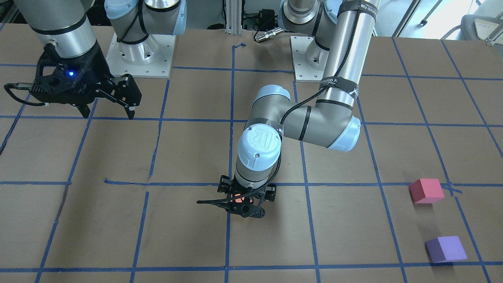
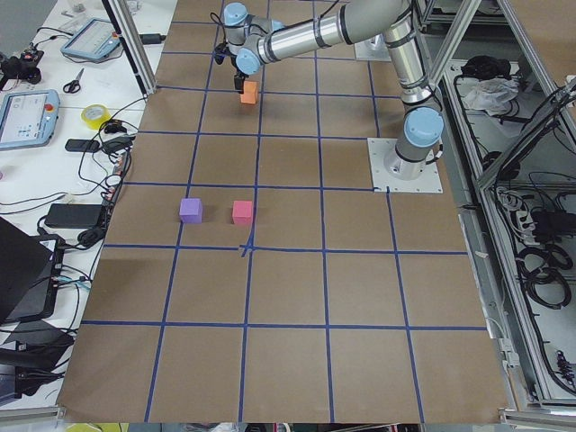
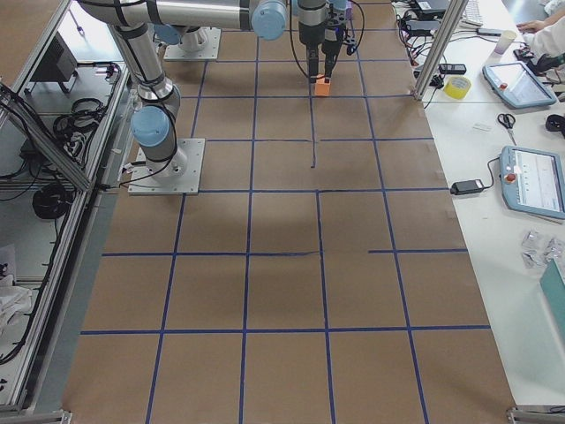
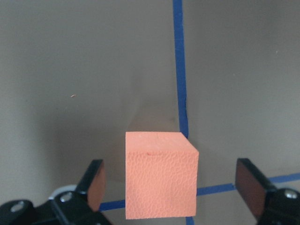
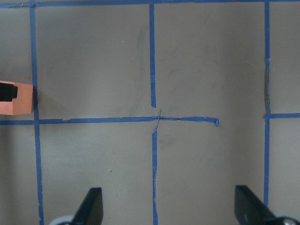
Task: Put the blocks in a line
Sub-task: 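Close the left gripper on the orange cube, then carry the orange cube with the left gripper toward the purple cube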
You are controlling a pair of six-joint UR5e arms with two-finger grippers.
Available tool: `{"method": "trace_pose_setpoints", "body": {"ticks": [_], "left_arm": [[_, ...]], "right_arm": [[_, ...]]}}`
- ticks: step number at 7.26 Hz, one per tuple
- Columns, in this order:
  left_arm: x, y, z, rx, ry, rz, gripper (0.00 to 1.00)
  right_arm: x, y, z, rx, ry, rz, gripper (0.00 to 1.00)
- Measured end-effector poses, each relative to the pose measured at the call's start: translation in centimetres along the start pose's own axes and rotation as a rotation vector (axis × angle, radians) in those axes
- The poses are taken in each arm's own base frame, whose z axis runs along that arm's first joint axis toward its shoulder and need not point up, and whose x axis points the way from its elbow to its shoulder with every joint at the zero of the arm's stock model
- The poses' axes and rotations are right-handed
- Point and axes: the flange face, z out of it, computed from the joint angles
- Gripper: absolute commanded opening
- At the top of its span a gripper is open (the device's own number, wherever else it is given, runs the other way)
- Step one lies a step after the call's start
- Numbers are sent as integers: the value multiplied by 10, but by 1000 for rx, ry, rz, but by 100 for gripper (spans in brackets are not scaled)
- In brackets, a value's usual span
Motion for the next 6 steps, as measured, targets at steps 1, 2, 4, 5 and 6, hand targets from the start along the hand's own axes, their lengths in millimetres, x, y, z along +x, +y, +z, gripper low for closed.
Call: {"method": "trace_pose_setpoints", "body": {"ticks": [1,2,4,5,6], "left_arm": [[1,-1,11,-16,-4,0,100],[4,-1,20,-26,-4,2,100],[9,-1,29,-35,-14,12,43],[11,1,31,-40,-17,11,16],[12,3,31,-44,-19,9,3]], "right_arm": [[0,-1,-1,9,1,2,100],[0,1,2,3,3,2,100],[0,1,6,-6,1,2,100],[-1,1,6,-5,-2,2,100],[-1,1,5,-3,-5,2,100]]}}
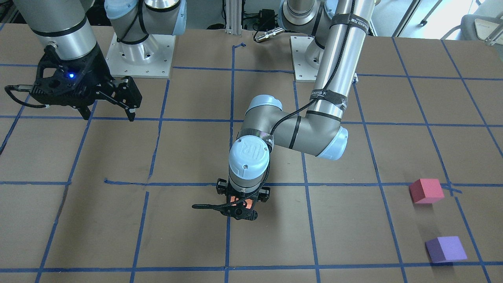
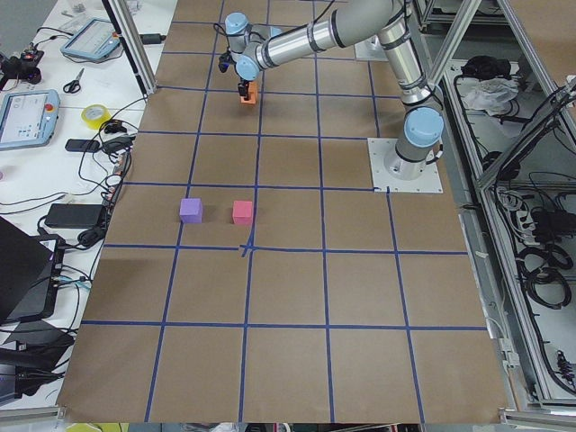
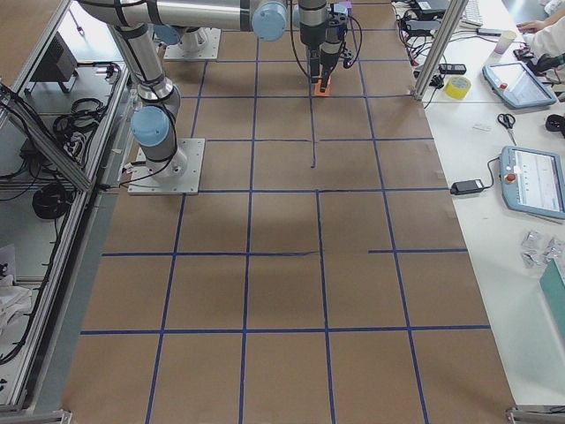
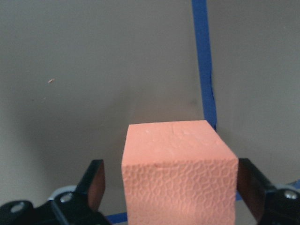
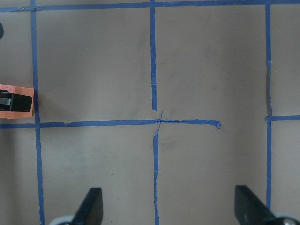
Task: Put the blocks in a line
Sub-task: 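Carry the orange cube with the left gripper toward the purple cube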
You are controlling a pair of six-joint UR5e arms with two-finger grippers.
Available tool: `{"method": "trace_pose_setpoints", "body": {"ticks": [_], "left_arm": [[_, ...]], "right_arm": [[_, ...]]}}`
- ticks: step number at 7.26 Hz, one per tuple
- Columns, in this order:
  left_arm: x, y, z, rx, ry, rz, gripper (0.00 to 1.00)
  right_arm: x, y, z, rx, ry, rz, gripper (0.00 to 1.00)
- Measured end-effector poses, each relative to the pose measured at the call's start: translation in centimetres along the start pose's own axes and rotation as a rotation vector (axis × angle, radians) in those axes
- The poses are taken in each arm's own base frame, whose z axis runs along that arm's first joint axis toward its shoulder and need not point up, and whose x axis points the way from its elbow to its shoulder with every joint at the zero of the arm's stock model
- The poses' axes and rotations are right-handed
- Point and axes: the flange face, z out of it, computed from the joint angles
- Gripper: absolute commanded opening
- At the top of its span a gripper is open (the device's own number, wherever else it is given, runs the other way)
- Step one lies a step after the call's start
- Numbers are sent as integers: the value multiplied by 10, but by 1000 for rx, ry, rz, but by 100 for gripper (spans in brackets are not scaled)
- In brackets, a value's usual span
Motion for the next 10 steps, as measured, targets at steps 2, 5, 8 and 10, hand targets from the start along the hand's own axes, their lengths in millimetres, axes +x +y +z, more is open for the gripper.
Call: {"method": "trace_pose_setpoints", "body": {"ticks": [2,5,8,10], "left_arm": [[5,3,-16,20,1,3,0],[-33,-1,-71,98,3,-50,0],[-191,-9,-118,102,2,-249,0],[-316,8,-136,71,-48,-381,0]], "right_arm": [[-2,2,-2,3,-8,-3,100],[-9,3,2,-23,-58,-4,100],[-9,3,5,-34,-64,-4,100],[-9,4,6,-45,-62,-6,100]]}}
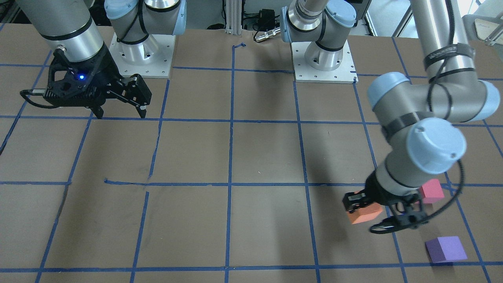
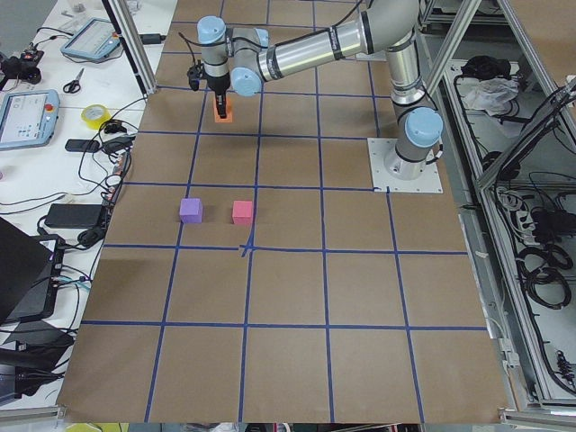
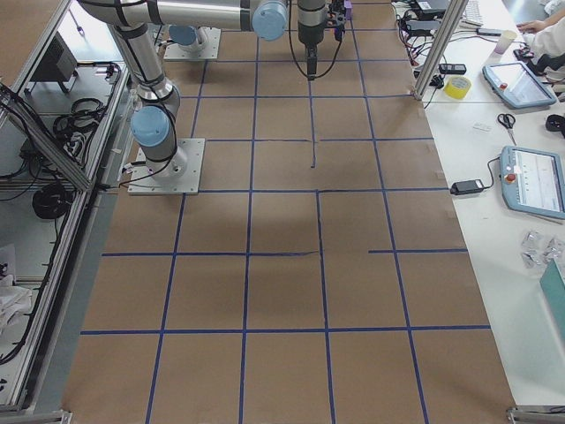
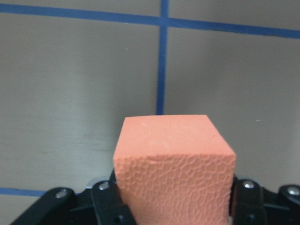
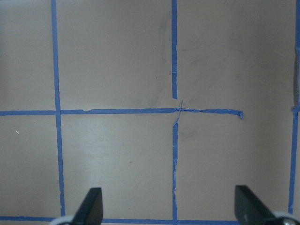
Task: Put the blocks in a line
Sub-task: 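Carry the orange cube with the left gripper toward the purple cube, then lower the orange cube between the purple and pink cubes with the left gripper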
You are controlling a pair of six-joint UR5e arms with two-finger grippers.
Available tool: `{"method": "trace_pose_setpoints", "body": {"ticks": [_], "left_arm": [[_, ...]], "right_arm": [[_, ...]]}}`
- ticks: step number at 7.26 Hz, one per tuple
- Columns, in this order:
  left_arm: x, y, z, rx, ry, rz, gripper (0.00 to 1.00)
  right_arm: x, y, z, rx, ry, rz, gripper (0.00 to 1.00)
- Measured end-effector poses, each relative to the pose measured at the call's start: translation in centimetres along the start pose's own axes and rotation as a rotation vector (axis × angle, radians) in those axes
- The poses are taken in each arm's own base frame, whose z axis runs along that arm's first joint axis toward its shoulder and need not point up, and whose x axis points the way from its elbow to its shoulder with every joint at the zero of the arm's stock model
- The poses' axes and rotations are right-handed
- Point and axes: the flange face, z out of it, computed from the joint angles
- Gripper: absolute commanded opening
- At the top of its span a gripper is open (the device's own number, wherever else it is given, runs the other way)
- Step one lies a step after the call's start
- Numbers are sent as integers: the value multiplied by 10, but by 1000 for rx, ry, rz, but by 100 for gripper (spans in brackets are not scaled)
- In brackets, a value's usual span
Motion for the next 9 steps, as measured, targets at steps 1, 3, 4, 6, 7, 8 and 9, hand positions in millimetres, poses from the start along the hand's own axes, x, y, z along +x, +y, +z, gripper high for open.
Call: {"method": "trace_pose_setpoints", "body": {"ticks": [1,3,4,6,7,8,9], "left_arm": [[-71,-11,5,-27,-19,-14,0],[-167,-24,25,-40,-26,61,0],[-188,-31,40,-41,-18,111,0],[-226,-41,63,-34,-15,181,0],[-238,-45,65,-21,-18,197,0],[-243,-49,70,-9,-16,205,0],[-245,-52,79,-10,-10,208,0]], "right_arm": [[0,0,0,-2,1,-3,100],[0,1,-2,2,-2,-8,100],[-1,1,-6,9,-6,-9,100],[0,2,-6,10,0,-11,100],[0,2,-5,9,6,-12,100],[2,2,-5,7,20,-13,100],[3,2,-4,6,36,-14,100]]}}
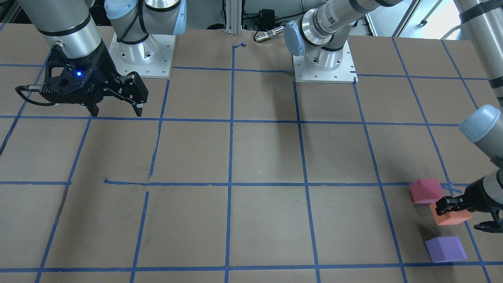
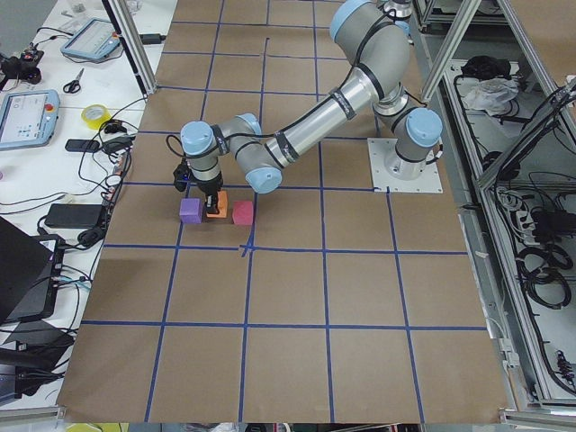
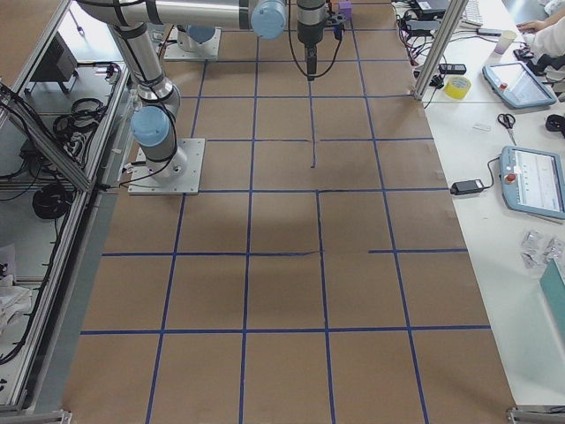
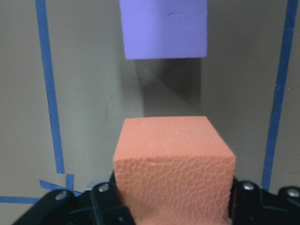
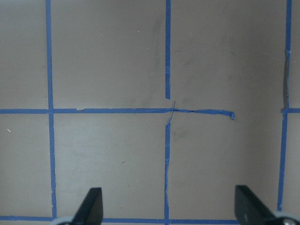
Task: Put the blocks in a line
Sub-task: 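Lower the orange cube between the purple and pink cubes with the left gripper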
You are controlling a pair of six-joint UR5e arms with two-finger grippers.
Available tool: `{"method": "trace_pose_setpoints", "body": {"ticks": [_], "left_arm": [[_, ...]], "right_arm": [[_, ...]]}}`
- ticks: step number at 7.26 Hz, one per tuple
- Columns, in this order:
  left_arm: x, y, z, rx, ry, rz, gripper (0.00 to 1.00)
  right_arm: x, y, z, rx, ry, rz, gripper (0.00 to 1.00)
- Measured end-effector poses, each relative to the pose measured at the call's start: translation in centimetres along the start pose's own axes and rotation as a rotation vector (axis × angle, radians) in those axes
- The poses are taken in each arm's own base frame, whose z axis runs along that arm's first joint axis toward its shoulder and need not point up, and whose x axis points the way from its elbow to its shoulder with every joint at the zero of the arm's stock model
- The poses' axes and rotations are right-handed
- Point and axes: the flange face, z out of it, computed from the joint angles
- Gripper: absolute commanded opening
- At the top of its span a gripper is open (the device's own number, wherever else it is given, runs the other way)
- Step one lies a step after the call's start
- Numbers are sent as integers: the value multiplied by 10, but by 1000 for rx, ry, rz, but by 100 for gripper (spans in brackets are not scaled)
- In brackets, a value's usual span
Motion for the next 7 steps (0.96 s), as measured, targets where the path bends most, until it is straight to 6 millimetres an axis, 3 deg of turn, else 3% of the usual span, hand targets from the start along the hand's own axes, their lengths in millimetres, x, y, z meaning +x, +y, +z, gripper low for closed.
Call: {"method": "trace_pose_setpoints", "body": {"ticks": [7], "left_arm": [[4,-13,23,16,60,4,0]], "right_arm": [[2,1,-1,4,23,-1,100]]}}
